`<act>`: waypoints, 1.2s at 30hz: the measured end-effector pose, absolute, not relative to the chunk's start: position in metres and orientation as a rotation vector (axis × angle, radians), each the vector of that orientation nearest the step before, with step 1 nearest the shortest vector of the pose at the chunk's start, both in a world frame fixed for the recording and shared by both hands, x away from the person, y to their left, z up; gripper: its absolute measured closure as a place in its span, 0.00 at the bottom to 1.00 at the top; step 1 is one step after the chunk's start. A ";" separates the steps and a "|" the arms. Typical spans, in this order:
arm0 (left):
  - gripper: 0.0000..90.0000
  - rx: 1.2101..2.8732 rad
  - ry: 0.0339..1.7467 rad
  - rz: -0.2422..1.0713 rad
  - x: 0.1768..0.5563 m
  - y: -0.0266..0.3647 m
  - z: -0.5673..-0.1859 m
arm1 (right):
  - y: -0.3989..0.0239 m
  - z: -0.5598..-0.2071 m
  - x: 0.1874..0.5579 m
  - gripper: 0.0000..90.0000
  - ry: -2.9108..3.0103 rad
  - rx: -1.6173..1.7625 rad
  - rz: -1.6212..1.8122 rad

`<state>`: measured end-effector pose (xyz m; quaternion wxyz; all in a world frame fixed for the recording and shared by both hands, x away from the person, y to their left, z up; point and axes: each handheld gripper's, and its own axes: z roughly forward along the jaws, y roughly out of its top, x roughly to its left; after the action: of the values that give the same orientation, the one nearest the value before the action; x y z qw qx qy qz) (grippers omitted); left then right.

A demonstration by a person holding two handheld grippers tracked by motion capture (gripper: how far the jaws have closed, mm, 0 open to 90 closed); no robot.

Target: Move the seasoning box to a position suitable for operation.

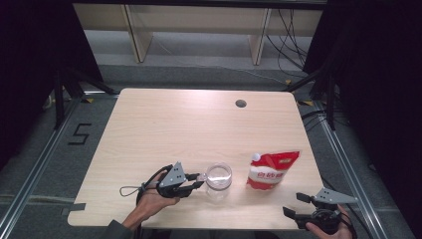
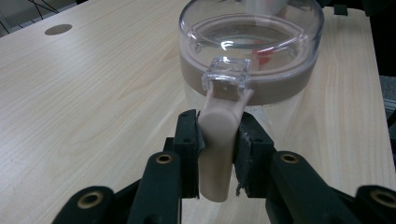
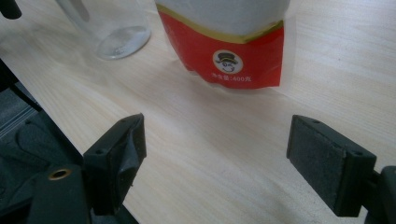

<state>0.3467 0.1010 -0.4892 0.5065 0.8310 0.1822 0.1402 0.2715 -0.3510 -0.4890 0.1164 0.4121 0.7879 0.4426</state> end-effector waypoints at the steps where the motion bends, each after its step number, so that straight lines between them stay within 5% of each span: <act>1: 0.80 2.002 0.442 0.340 0.347 0.101 -0.489 | -0.351 -0.489 0.271 0.23 2.309 1.209 1.298; 16: 0.79 1.985 0.478 0.333 0.348 0.105 -0.490 | -0.347 -0.485 0.269 0.26 2.321 1.184 1.326; 28: 0.44 1.968 0.600 0.327 0.334 0.115 -0.486 | -0.339 -0.477 0.264 0.30 2.300 1.121 1.396; 36: 0.35 1.917 0.704 0.313 0.324 0.124 -0.483 | -0.333 -0.474 0.260 0.33 2.326 1.122 1.403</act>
<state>0.3239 0.1239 -0.4827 0.5122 0.7969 0.2926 0.1301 0.2601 -0.3335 -0.4737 0.1010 0.3799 0.7874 0.4748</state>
